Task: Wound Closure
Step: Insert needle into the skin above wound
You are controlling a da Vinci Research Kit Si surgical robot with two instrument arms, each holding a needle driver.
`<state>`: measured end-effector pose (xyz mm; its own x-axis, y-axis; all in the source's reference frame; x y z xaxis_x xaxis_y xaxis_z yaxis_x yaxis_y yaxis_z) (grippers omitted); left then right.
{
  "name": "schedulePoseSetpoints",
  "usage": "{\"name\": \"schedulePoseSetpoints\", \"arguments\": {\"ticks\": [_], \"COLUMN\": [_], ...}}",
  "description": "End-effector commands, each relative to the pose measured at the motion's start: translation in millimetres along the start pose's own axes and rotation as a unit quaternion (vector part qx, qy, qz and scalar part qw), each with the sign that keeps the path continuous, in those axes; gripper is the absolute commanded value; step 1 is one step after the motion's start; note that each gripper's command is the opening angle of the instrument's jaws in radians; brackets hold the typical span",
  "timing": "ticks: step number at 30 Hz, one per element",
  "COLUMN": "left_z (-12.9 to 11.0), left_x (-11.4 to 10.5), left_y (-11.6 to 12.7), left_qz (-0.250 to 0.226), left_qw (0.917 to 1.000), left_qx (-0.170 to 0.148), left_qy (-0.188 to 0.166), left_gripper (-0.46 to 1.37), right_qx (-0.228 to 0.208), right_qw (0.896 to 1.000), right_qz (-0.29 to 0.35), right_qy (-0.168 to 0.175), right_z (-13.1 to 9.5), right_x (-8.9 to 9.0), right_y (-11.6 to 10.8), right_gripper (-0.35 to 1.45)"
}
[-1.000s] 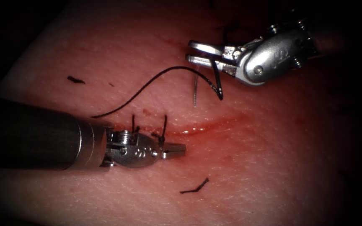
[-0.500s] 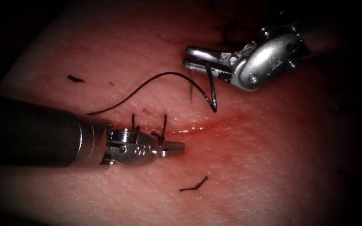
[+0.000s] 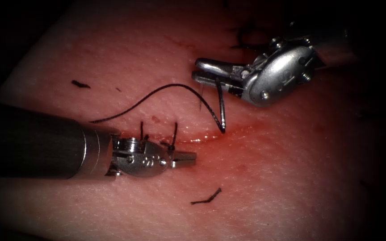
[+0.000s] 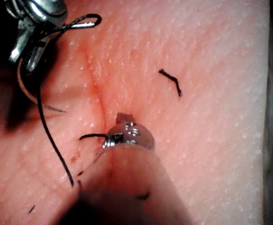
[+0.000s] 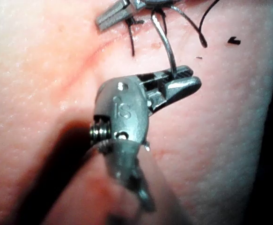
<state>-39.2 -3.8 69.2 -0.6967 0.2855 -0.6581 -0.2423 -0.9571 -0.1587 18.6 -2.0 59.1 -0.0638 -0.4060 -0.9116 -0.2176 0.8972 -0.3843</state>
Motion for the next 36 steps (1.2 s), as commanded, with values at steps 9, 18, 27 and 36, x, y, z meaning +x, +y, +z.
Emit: {"name": "schedulePoseSetpoints", "arguments": {"ticks": [9, 18, 27, 36], "left_z": [-0.2, -0.5, -0.5, -0.6], "left_x": [-0.1, 0.1, 0.1, 0.1], "left_y": [0.0, 0.0, 0.0, 0.0], "left_qz": [-0.003, -0.003, -0.003, -0.003], "left_qw": [1.0000, 1.0000, 1.0000, 1.0000], "left_qx": [-0.005, -0.006, -0.007, -0.007], "left_qy": [0.000, 0.000, 0.001, 0.001], "left_gripper": [-0.35, -0.35, -0.35, -0.35], "right_qx": [-0.005, -0.003, 0.003, -0.007], "right_qw": [1.000, 1.000, 0.999, 0.998], "right_qz": [-0.004, -0.017, -0.045, -0.057], "right_qy": [0.003, 0.008, 0.014, 0.031], "right_z": [0.0, -0.5, -1.2, -2.1], "right_x": [0.2, -0.5, 0.2, 0.8], "right_y": [-0.5, -2.0, -3.7, -5.7], "right_gripper": [-0.35, -0.35, -0.35, -0.35]}}
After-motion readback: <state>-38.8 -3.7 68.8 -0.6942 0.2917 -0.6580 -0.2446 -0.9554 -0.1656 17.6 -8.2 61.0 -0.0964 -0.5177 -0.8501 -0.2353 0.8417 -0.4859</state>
